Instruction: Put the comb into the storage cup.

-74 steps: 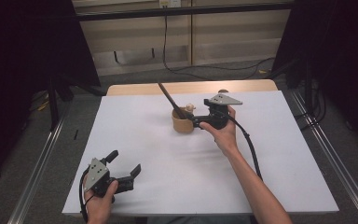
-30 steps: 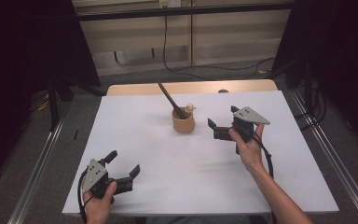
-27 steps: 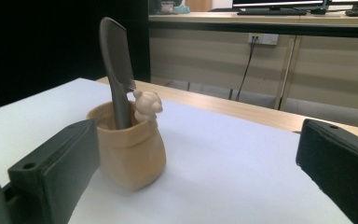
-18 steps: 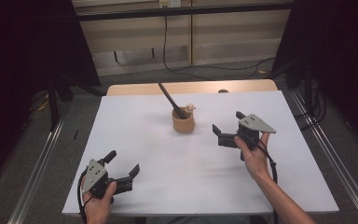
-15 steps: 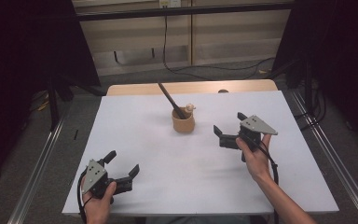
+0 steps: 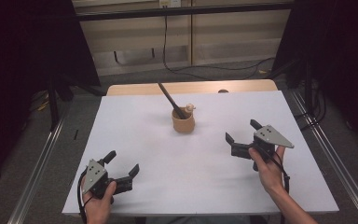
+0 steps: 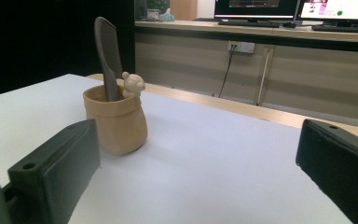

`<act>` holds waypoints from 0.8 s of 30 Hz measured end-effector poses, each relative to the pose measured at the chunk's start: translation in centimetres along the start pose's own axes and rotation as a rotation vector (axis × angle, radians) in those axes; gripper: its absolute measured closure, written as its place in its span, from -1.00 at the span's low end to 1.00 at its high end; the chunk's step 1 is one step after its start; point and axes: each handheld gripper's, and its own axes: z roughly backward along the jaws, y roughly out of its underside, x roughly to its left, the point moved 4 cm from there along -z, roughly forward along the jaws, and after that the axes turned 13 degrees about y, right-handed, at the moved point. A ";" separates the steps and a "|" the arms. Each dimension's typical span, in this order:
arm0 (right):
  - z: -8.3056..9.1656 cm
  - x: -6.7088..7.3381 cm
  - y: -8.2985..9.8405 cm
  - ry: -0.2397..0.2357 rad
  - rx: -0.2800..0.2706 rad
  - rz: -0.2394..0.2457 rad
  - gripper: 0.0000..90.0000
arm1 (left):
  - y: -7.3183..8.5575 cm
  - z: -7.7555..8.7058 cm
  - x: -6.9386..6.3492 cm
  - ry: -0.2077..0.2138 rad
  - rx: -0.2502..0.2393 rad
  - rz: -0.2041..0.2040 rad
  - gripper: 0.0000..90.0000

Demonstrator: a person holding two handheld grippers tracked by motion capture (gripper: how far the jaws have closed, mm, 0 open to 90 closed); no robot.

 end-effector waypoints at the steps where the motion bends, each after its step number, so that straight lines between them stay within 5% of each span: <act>1: 0.3 -0.1 0.1 0.004 -0.001 -0.003 -1.00 | 0.0 0.0 0.0 -0.001 0.000 0.001 -0.93; 24: 6.3 -2.8 2.1 0.077 0.006 -0.027 -1.00 | -0.2 0.5 -0.4 -0.002 -0.020 0.000 -0.93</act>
